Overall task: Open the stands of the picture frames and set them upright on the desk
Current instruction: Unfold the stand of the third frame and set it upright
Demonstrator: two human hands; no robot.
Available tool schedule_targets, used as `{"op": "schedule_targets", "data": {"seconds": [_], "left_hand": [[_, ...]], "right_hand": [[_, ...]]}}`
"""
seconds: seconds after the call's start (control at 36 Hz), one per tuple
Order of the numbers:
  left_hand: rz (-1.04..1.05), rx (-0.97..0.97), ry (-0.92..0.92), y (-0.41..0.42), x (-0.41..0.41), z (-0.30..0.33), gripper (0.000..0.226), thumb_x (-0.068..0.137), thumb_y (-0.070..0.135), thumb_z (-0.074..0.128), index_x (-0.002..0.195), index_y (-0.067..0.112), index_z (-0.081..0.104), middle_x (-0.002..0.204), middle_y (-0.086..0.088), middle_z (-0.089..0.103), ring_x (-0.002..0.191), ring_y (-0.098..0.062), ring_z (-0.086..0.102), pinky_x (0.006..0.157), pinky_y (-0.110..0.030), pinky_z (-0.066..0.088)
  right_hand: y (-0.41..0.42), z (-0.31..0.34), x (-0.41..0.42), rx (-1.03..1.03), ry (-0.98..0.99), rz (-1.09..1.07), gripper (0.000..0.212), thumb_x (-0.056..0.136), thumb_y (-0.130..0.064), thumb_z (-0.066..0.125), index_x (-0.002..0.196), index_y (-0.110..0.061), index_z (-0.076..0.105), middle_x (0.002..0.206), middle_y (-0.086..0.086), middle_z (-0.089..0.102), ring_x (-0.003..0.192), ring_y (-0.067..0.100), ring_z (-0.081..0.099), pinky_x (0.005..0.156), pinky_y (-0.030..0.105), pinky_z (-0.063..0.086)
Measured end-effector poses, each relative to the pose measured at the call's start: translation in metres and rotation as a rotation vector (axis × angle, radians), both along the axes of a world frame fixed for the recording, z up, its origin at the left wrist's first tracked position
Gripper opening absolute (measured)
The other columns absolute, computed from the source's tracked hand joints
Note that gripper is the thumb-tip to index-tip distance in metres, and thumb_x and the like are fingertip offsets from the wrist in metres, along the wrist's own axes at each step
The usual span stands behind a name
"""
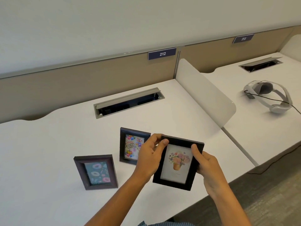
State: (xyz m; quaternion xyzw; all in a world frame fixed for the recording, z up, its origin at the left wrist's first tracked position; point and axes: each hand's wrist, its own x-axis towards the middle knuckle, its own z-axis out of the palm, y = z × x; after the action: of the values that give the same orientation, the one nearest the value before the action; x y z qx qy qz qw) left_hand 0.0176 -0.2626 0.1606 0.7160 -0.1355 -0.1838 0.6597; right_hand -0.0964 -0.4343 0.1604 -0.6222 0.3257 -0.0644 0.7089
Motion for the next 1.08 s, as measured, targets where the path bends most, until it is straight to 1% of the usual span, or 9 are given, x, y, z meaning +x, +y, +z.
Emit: {"op": "schedule_targets", "data": {"seconds": [0.08, 0.17, 0.36, 0.5, 0.64, 0.72, 0.81, 0.94, 1.08], "left_hand": [[-0.046, -0.013, -0.013, -0.002, -0.002, -0.001, 0.013, 0.107, 0.028, 0.059, 0.116, 0.026, 0.069, 0.108, 0.011, 0.077, 0.101, -0.007, 0.075, 0.079, -0.028, 0.065], [-0.085, -0.011, -0.015, -0.004, -0.004, -0.004, 0.014, 0.108, 0.027, 0.059, 0.117, 0.024, 0.068, 0.109, 0.007, 0.077, 0.101, -0.01, 0.076, 0.083, -0.035, 0.067], [-0.117, 0.007, 0.013, -0.016, -0.002, -0.011, 0.013, 0.108, 0.029, 0.057, 0.118, 0.027, 0.067, 0.111, 0.01, 0.076, 0.106, -0.01, 0.074, 0.084, -0.035, 0.067], [-0.063, -0.01, 0.021, -0.033, 0.004, -0.017, 0.012, 0.108, 0.027, 0.058, 0.115, 0.028, 0.068, 0.109, 0.012, 0.076, 0.102, -0.002, 0.072, 0.078, -0.022, 0.063], [-0.01, 0.015, -0.003, -0.054, 0.015, -0.024, 0.016, 0.109, 0.026, 0.057, 0.11, 0.038, 0.067, 0.106, 0.023, 0.073, 0.102, 0.007, 0.068, 0.077, -0.011, 0.056], [0.01, 0.035, -0.01, -0.065, 0.022, -0.03, 0.019, 0.109, 0.026, 0.056, 0.111, 0.041, 0.067, 0.108, 0.028, 0.072, 0.105, 0.01, 0.065, 0.079, -0.011, 0.055], [0.035, 0.049, 0.001, -0.075, 0.029, -0.036, 0.019, 0.11, 0.026, 0.054, 0.115, 0.038, 0.069, 0.109, 0.029, 0.072, 0.108, 0.011, 0.064, 0.08, -0.007, 0.053], [0.08, 0.078, 0.014, -0.089, 0.04, -0.047, 0.021, 0.11, 0.026, 0.053, 0.114, 0.041, 0.068, 0.108, 0.031, 0.071, 0.105, 0.013, 0.063, 0.082, -0.008, 0.053], [0.14, 0.085, 0.051, -0.099, 0.049, -0.059, 0.019, 0.11, 0.028, 0.054, 0.119, 0.032, 0.07, 0.11, 0.025, 0.073, 0.107, 0.008, 0.065, 0.08, -0.009, 0.053]], "right_hand": [[-0.002, -0.001, 0.0, 0.022, -0.015, -0.013, 0.086, 0.063, -0.099, 0.069, 0.105, -0.027, 0.088, 0.108, 0.01, 0.086, 0.102, 0.023, 0.082, 0.093, 0.043, 0.057], [-0.006, -0.003, 0.0, 0.05, -0.016, -0.019, 0.09, 0.067, -0.104, 0.056, 0.106, -0.03, 0.088, 0.107, 0.009, 0.086, 0.1, 0.02, 0.082, 0.091, 0.039, 0.053], [-0.021, -0.01, 0.007, 0.066, 0.007, -0.034, 0.075, 0.075, -0.091, 0.059, 0.099, -0.026, 0.089, 0.103, 0.008, 0.086, 0.094, 0.013, 0.08, 0.09, 0.032, 0.048], [-0.033, -0.015, 0.017, 0.072, 0.007, -0.084, 0.062, 0.085, -0.077, 0.063, 0.098, -0.022, 0.088, 0.102, 0.008, 0.085, 0.093, 0.017, 0.079, 0.087, 0.034, 0.05], [-0.048, -0.022, 0.036, 0.04, 0.019, -0.111, 0.059, 0.084, -0.073, 0.067, 0.096, -0.019, 0.085, 0.097, 0.006, 0.084, 0.086, 0.015, 0.078, 0.083, 0.035, 0.052], [-0.06, -0.026, 0.046, 0.01, 0.007, -0.082, 0.052, 0.087, -0.071, 0.063, 0.097, -0.026, 0.087, 0.098, 0.002, 0.085, 0.098, 0.022, 0.075, 0.087, 0.036, 0.053], [-0.072, -0.033, 0.058, -0.02, -0.01, -0.034, 0.054, 0.093, -0.068, 0.057, 0.11, -0.026, 0.087, 0.109, 0.0, 0.085, 0.111, 0.026, 0.074, 0.092, 0.036, 0.053], [-0.089, -0.05, 0.076, -0.033, 0.005, 0.011, 0.046, 0.104, -0.061, 0.057, 0.113, -0.026, 0.086, 0.112, -0.002, 0.085, 0.114, 0.026, 0.073, 0.09, 0.034, 0.052], [-0.098, -0.064, 0.091, -0.009, 0.035, 0.056, 0.056, 0.091, -0.075, 0.056, 0.111, -0.032, 0.086, 0.109, -0.007, 0.085, 0.107, 0.018, 0.075, 0.086, 0.03, 0.052]]}}
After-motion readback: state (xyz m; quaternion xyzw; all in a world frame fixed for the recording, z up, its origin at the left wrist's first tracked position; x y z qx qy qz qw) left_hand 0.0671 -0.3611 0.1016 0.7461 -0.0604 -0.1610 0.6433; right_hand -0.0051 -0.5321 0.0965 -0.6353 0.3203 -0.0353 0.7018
